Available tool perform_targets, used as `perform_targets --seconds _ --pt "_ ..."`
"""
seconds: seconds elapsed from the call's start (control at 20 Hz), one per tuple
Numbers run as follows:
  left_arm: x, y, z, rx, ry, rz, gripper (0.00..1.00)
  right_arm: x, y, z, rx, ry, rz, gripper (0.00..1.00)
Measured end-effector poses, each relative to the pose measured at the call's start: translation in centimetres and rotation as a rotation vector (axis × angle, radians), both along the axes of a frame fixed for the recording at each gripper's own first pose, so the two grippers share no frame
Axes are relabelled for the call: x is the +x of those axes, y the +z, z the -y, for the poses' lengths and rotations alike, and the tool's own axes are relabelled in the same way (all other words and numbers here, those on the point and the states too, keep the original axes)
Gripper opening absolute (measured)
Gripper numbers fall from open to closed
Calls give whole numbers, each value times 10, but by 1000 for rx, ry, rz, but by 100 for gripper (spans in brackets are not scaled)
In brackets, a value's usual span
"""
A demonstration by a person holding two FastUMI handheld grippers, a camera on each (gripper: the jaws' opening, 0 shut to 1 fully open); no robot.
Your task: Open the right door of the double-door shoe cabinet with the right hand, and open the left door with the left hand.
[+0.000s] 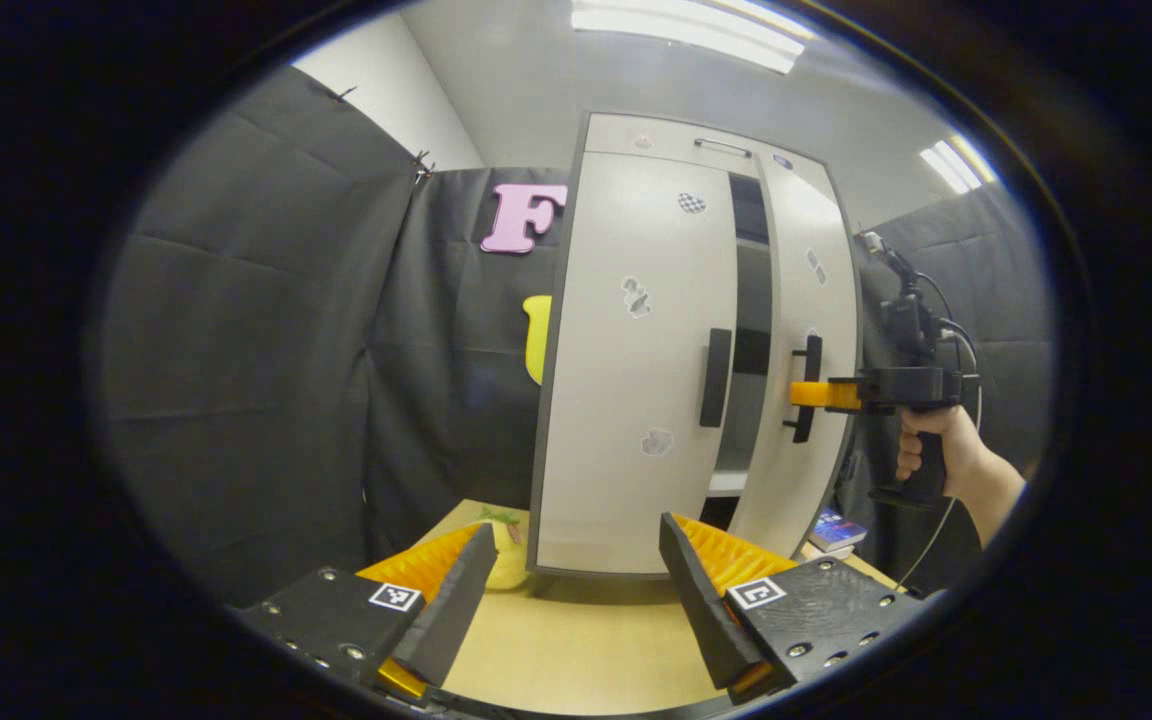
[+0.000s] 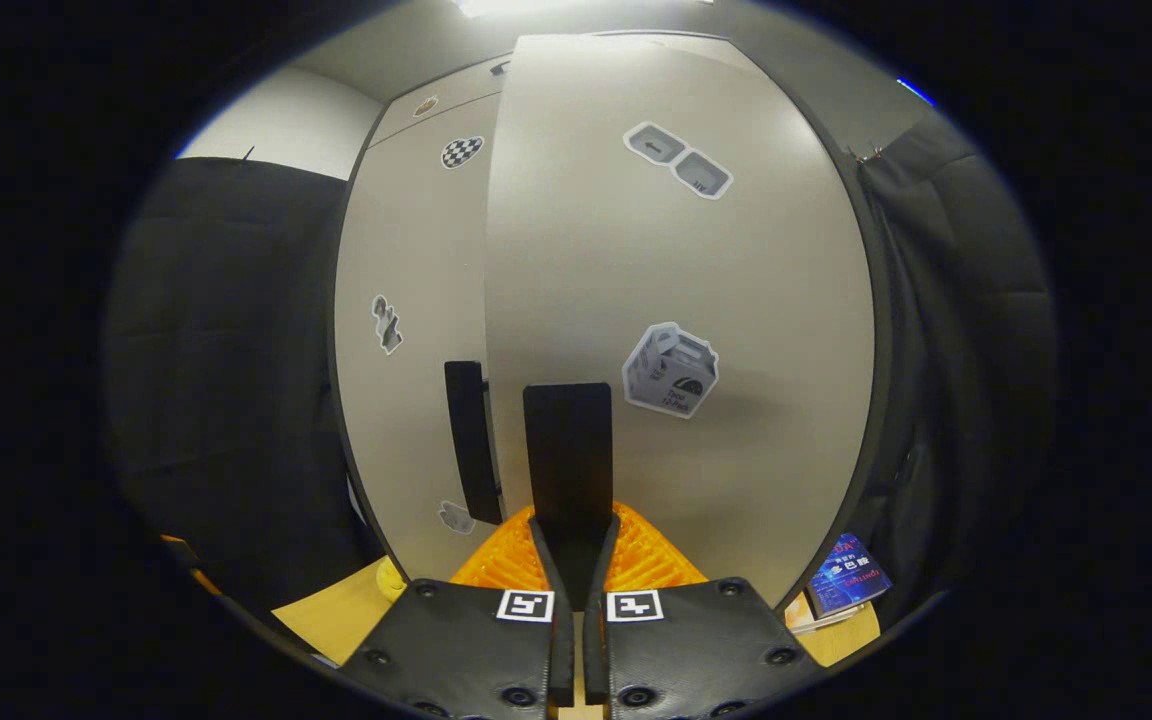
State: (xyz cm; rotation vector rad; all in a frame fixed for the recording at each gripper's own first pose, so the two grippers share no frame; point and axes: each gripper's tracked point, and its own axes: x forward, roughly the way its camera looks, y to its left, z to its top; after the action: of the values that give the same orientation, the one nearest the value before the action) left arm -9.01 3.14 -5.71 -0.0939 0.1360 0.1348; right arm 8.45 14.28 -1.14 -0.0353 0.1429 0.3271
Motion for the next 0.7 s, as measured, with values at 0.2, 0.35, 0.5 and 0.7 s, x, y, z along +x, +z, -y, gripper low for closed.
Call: perform_targets --seconds 0.2,0.35,0.5,0.7 --pt "1 -12 8 -1 -3 -36 95 -8 0 5 -9 17 8 5" --pt "1 -11 14 21 -14 -35 94 -16 0 10 1 43 3 2" --pt "0 -6 16 41 -16 -24 94 -23 1 17 3 61 -3 5" --pt "4 -12 18 39 -27 -35 95 -35 1 28 4 52 0 5"
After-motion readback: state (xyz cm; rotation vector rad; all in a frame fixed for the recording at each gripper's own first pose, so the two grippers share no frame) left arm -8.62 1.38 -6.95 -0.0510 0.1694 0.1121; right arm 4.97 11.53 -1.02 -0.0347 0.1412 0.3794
